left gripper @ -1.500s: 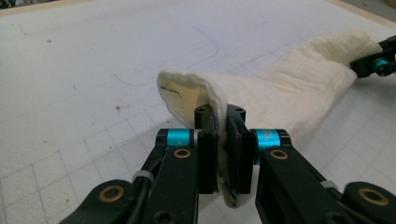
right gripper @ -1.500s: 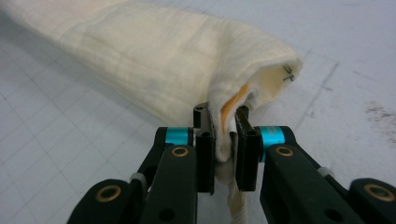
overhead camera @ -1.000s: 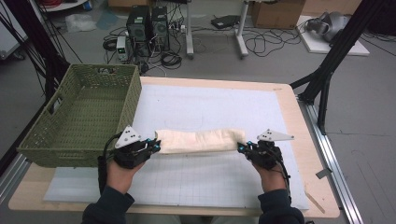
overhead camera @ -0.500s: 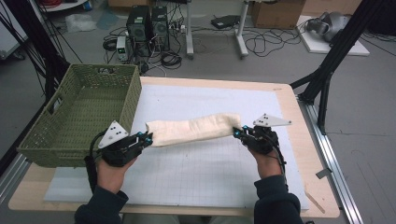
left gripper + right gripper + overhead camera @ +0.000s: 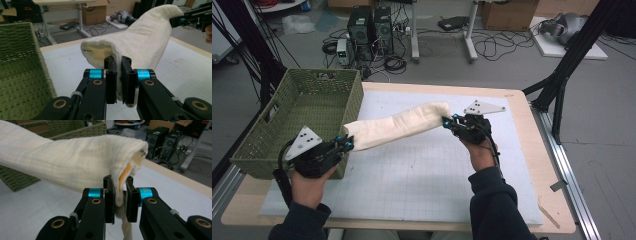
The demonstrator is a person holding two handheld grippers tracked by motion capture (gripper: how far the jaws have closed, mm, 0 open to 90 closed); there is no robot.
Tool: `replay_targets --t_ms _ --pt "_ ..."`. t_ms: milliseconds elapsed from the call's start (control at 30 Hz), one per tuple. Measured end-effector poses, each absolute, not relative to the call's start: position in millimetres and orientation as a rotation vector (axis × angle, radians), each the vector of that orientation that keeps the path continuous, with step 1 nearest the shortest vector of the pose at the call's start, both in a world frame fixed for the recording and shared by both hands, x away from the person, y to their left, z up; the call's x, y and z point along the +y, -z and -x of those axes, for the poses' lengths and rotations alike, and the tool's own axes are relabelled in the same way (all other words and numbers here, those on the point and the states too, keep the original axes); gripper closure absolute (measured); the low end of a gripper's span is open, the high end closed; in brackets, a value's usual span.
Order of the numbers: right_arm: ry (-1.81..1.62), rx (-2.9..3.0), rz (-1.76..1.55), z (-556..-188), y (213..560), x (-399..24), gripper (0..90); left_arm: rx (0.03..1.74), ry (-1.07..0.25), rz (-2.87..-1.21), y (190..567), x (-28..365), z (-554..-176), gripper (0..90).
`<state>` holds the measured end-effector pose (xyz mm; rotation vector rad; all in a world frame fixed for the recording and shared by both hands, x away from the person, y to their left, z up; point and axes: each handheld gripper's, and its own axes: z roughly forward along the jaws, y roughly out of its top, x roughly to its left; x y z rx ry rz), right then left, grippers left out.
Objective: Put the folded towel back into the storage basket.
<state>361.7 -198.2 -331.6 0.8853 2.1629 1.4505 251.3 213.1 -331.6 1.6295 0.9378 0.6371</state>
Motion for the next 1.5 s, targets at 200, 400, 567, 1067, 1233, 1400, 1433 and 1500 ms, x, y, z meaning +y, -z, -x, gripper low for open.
replay_targets --t_ms 200,400,567,1067,1233,1400,1433,1500 --pt "-1.498 2.164 -0.826 -375.1 323.3 -172.9 82.0 0.965 -0.679 -1.605 323.3 232.0 -243.5 83.9" --pt "-1.538 2.167 -0.778 -391.6 313.2 -145.0 82.0 0.989 -0.719 -1.581 316.0 250.0 -236.6 83.9" --pt "-1.528 2.175 -0.739 -404.2 303.2 -119.9 82.0 1.011 -0.74 -1.555 313.4 263.0 -232.6 83.9" --pt "-1.518 2.205 -0.68 -435.3 286.8 -60.5 81.9 1.072 -0.8 -1.503 309.3 289.4 -225.6 83.9" --pt "-1.525 2.21 -0.661 -443.1 283.1 -41.1 81.9 1.09 -0.82 -1.488 308.9 299.4 -223.6 83.9" --pt "-1.511 2.228 -0.636 -452.9 282.0 -17.0 81.9 1.111 -0.842 -1.468 309.6 311.2 -220.8 83.9" --pt "-1.506 2.235 -0.631 -454.8 282.1 -11.6 81.9 1.118 -0.847 -1.465 309.9 314.4 -220.4 83.9" --pt "-1.497 2.248 -0.617 -459.3 281.9 1.0 81.9 1.129 -0.854 -1.459 310.2 319.2 -220.1 83.9"
